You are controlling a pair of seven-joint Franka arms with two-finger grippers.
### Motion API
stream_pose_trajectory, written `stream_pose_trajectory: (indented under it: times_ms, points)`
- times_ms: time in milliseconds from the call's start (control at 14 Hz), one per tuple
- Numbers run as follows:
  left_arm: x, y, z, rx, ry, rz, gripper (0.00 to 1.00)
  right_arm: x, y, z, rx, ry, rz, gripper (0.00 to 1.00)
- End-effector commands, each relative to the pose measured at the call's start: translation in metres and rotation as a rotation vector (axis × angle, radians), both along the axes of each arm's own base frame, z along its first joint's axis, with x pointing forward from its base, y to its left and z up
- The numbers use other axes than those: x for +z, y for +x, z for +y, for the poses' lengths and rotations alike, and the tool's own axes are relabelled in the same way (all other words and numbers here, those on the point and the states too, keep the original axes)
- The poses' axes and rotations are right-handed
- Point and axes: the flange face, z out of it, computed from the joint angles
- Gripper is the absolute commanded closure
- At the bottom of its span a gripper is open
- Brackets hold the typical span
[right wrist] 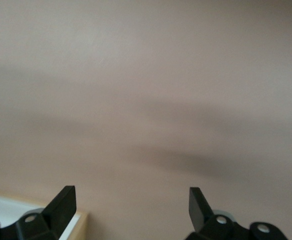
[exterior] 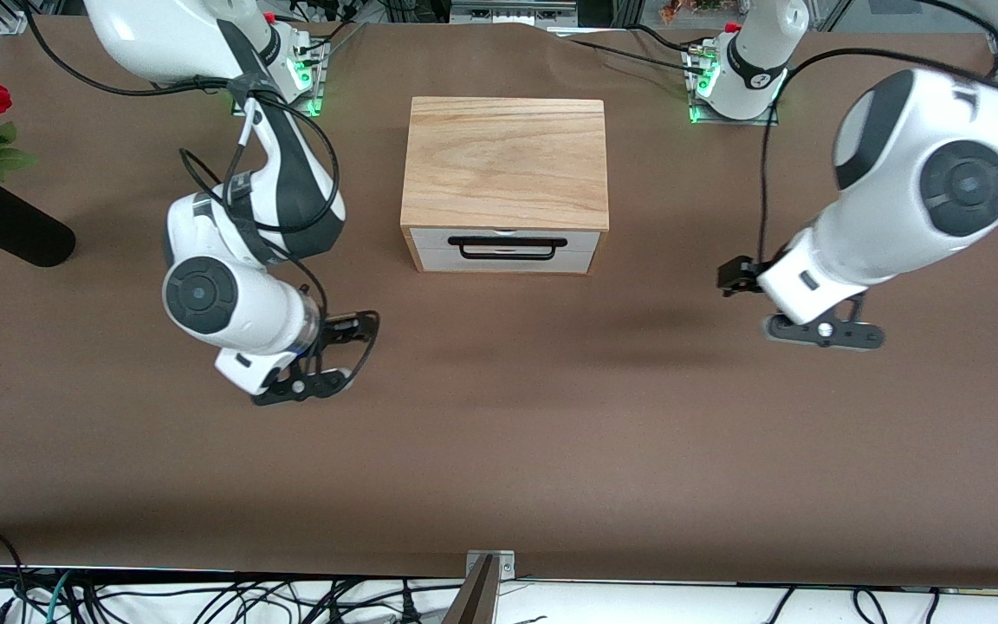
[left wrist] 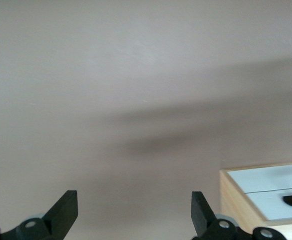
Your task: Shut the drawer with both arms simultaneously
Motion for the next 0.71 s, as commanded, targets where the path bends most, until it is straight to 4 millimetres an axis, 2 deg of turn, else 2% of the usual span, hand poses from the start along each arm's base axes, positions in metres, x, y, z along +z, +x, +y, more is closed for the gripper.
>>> stream_pose_trajectory:
  times_ms: [0, 143, 214, 286, 357, 429, 500, 643]
  points:
    - [0.034, -0.020, 0.028, 0.003, 0.027, -0.039, 0.00, 0.032, 0.015, -0.042, -0.050, -0.016, -0.071, 0.00]
    - [0.048, -0.021, 0.056, 0.053, 0.044, -0.071, 0.00, 0.083, 0.012, -0.097, -0.121, 0.002, -0.119, 0.00]
    - [0.047, -0.022, 0.064, 0.065, 0.043, -0.066, 0.00, 0.114, 0.002, -0.140, -0.183, 0.023, -0.142, 0.00]
    - [0.049, -0.022, 0.069, 0.067, 0.042, -0.069, 0.00, 0.141, -0.009, -0.171, -0.222, 0.025, -0.169, 0.00]
    - [0.053, -0.023, 0.075, 0.074, 0.051, -0.078, 0.00, 0.163, -0.021, -0.193, -0.246, 0.038, -0.193, 0.00]
    - [0.064, -0.026, 0.087, 0.097, 0.051, -0.094, 0.00, 0.183, -0.035, -0.211, -0.267, 0.042, -0.213, 0.00]
    - [0.069, -0.032, 0.083, 0.091, 0.053, -0.101, 0.00, 0.196, -0.052, -0.219, -0.273, 0.044, -0.220, 0.00]
    - [0.075, -0.054, 0.090, 0.110, 0.057, -0.098, 0.00, 0.204, -0.071, -0.237, -0.274, -0.019, -0.229, 0.00]
